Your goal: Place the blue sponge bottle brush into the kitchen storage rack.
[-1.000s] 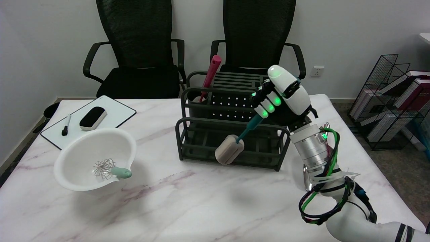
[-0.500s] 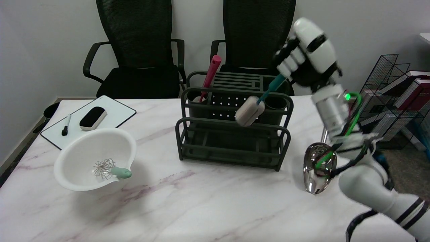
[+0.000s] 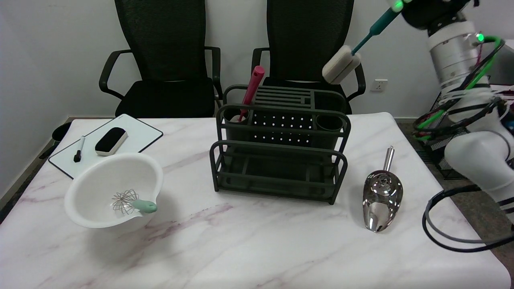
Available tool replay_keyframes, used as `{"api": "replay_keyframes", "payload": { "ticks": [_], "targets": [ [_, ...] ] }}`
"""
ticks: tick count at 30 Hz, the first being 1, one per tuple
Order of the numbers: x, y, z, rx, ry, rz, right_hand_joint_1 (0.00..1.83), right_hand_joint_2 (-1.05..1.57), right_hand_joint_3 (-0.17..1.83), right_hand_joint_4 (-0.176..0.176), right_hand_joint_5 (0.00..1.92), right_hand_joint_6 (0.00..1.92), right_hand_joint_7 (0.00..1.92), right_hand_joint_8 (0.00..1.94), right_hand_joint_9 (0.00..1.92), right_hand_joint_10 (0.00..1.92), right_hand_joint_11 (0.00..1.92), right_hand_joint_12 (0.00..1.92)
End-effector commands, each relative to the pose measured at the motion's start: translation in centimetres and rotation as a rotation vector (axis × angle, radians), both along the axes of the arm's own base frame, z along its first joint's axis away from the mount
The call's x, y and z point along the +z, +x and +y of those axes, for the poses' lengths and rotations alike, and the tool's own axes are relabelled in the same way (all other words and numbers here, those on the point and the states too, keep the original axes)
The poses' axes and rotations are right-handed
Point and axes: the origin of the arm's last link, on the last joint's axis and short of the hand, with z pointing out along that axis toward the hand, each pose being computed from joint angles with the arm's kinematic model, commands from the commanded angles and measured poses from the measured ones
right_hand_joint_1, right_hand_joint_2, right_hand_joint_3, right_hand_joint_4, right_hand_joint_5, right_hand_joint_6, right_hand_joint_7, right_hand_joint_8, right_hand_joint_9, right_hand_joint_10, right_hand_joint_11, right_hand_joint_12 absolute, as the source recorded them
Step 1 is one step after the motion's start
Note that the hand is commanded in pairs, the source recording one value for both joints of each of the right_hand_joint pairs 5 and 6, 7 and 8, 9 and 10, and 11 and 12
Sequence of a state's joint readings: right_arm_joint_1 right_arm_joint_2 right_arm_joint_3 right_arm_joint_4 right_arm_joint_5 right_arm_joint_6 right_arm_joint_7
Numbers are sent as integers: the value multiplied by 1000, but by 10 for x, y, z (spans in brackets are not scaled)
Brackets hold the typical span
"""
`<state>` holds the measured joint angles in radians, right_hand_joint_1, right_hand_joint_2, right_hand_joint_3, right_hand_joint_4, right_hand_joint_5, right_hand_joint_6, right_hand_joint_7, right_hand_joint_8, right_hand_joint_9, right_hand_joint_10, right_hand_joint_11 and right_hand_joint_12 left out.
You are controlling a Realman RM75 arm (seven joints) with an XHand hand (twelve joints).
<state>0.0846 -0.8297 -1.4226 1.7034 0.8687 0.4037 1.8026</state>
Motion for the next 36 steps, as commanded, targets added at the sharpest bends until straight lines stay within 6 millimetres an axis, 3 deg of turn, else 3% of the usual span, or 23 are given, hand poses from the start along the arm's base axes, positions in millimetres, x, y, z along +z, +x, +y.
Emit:
{"api": "replay_keyframes", "payload": {
  "ticks": [1, 6, 14, 36],
  "targets": [
    [46, 15, -8, -67, -52, -42, 854, 1553, 757, 0, 1920, 1920, 1920, 1920, 1920, 1920, 1920, 1920],
    [45, -18, -21, -110, -19, -93, 856, 1554, 754, 0, 1920, 1920, 1920, 1920, 1920, 1920, 1920, 1920],
    [49, -47, -28, -155, -26, -112, 854, 1563, 732, 0, 1920, 1920, 1920, 1920, 1920, 1920, 1920, 1920],
    [43, -84, -31, -220, -51, 21, 862, 1571, 673, 0, 1920, 1920, 1920, 1920, 1920, 1920, 1920, 1920]
  ]
}}
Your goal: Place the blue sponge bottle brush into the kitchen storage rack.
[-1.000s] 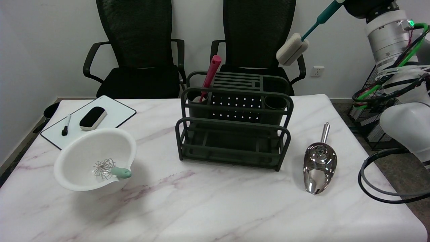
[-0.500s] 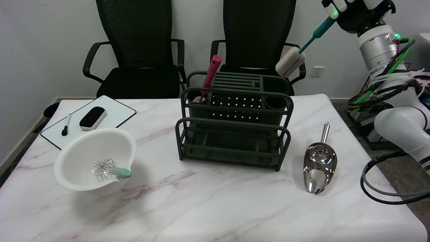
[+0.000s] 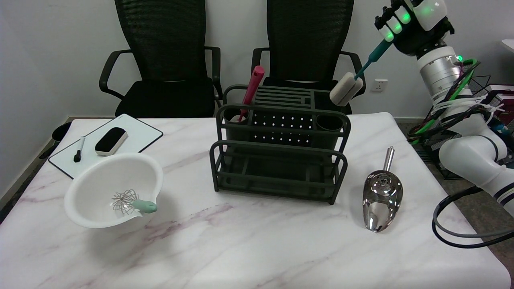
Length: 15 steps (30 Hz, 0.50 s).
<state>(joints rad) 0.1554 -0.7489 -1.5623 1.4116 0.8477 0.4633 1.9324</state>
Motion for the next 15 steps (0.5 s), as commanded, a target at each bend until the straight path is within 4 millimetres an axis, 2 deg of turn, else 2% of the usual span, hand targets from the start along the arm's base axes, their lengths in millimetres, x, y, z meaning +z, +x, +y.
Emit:
{"api": "replay_keyframes", "payload": {
  "ticks": [1, 15],
  "targets": [
    [-3, -35, -1, -59, 5, 60, 863, 1571, 672, 0, 1920, 1920, 1920, 1920, 1920, 1920, 1920, 1920],
    [-21, -35, -5, -52, 53, 74, 864, 1571, 671, 0, 1920, 1920, 1920, 1920, 1920, 1920, 1920, 1920]
  ]
}}
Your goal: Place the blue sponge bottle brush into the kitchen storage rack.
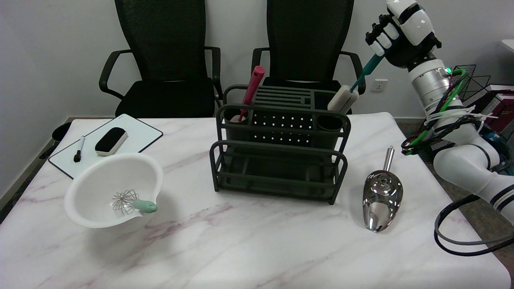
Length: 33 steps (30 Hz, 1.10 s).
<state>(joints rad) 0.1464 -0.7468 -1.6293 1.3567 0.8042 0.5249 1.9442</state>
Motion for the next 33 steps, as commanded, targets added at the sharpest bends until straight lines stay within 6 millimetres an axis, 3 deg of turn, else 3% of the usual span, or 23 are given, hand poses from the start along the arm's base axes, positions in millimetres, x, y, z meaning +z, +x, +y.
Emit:
{"api": "replay_keyframes", "payload": {
  "ticks": [1, 10, 33],
  "targets": [
    [-17, -11, -4, -15, 46, 29, 864, 1571, 671, 0, 1920, 1920, 1920, 1920, 1920, 1920, 1920, 1920],
    [-25, -20, -7, -35, 66, 20, 864, 1571, 669, 0, 1920, 1920, 1920, 1920, 1920, 1920, 1920, 1920],
    [-24, -33, -15, -61, 48, 38, 873, 1571, 634, 0, 1920, 1920, 1920, 1920, 1920, 1920, 1920, 1920]
  ]
}}
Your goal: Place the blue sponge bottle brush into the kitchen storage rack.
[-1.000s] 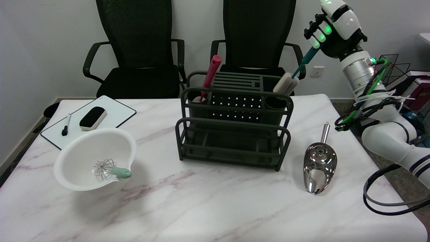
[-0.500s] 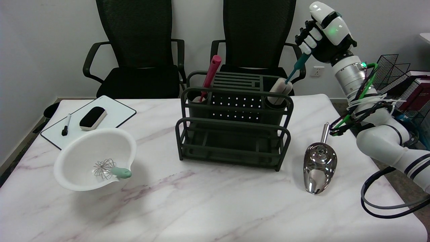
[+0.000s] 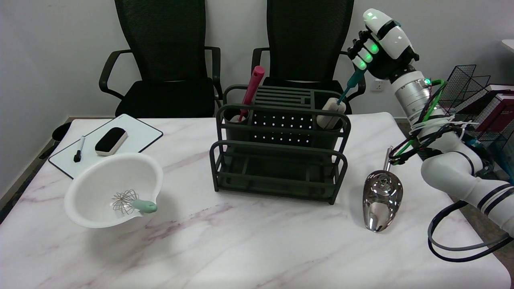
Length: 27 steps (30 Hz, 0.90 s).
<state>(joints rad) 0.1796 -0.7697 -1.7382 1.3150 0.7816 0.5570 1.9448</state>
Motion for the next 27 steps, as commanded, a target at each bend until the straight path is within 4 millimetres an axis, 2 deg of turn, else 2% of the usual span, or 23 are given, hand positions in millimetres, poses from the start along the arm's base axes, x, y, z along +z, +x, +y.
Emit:
{"api": "replay_keyframes", "payload": {
  "ticks": [1, 12, 27],
  "targets": [
    [-2, -8, -5, -12, -3, 31, 878, 1571, 633, 0, 1920, 1920, 1920, 1920, 1920, 1920, 1920, 1920],
    [-1, -7, -5, -2, -5, 40, 891, 1570, 630, 0, 1920, 1920, 1920, 1920, 1920, 1920, 1920, 1920],
    [2, 4, -8, 29, -17, 32, 890, 1571, 622, 0, 1920, 1920, 1920, 1920, 1920, 1920, 1920, 1920]
  ]
}}
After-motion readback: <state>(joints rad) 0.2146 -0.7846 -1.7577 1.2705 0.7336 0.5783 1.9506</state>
